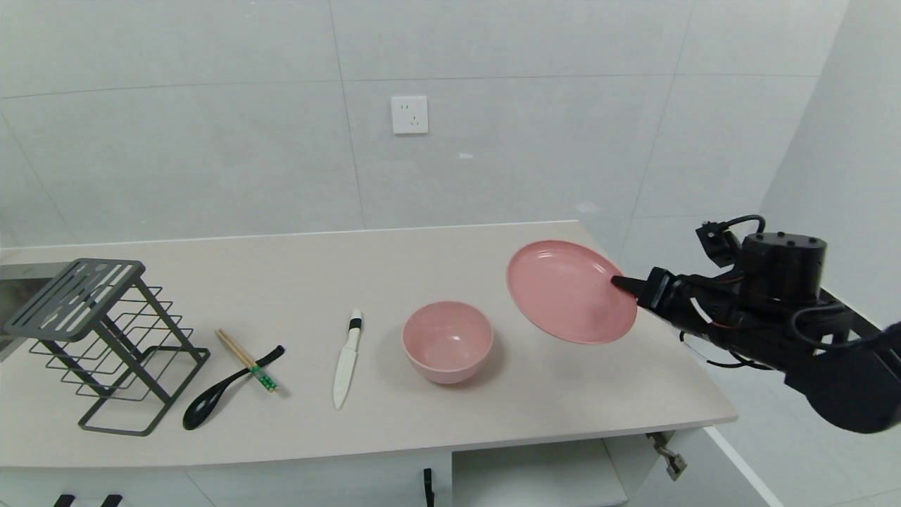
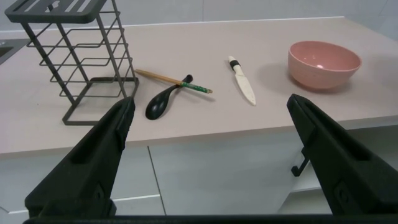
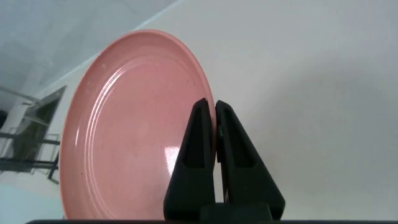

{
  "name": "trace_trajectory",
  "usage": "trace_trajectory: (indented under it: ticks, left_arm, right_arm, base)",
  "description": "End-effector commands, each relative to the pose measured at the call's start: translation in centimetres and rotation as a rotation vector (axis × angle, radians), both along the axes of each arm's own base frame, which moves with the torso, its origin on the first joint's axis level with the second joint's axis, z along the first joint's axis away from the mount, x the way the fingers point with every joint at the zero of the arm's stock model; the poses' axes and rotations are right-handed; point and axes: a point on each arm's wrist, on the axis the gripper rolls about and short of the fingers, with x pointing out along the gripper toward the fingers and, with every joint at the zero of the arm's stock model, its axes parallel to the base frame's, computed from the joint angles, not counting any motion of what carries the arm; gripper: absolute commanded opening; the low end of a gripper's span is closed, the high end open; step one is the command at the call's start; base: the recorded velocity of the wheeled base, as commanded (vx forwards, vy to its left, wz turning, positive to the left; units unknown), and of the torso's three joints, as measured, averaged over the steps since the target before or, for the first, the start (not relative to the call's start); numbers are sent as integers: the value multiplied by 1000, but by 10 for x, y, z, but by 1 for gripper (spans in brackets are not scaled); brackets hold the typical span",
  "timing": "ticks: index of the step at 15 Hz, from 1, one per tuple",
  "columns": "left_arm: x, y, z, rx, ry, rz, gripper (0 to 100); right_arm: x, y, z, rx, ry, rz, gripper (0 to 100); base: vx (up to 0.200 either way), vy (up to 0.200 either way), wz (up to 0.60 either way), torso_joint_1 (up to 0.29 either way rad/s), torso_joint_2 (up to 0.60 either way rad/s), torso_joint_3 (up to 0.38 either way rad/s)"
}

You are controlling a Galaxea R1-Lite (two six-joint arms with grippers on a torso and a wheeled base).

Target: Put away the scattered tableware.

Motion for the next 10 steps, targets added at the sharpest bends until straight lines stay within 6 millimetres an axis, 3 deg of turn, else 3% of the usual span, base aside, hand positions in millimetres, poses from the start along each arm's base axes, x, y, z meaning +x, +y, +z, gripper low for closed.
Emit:
trace_trajectory:
  ticks: [1,5,10]
  left_arm:
    - [0,0,0,1,1,-1,100]
    - [0,0,0,-2,1,-1,100]
    - [0,-1,3,112,-34,-48,100]
  right_arm:
    - [-34,3,23,20,-112,41,0]
    - [-61,-4,10,-100,-306,75,0]
    - [-87,-18,-3,-103,-297,48,0]
  base:
    - [0,0,0,0,0,0]
    - [0,0,0,0,0,0]
    - [0,0,0,0,0,0]
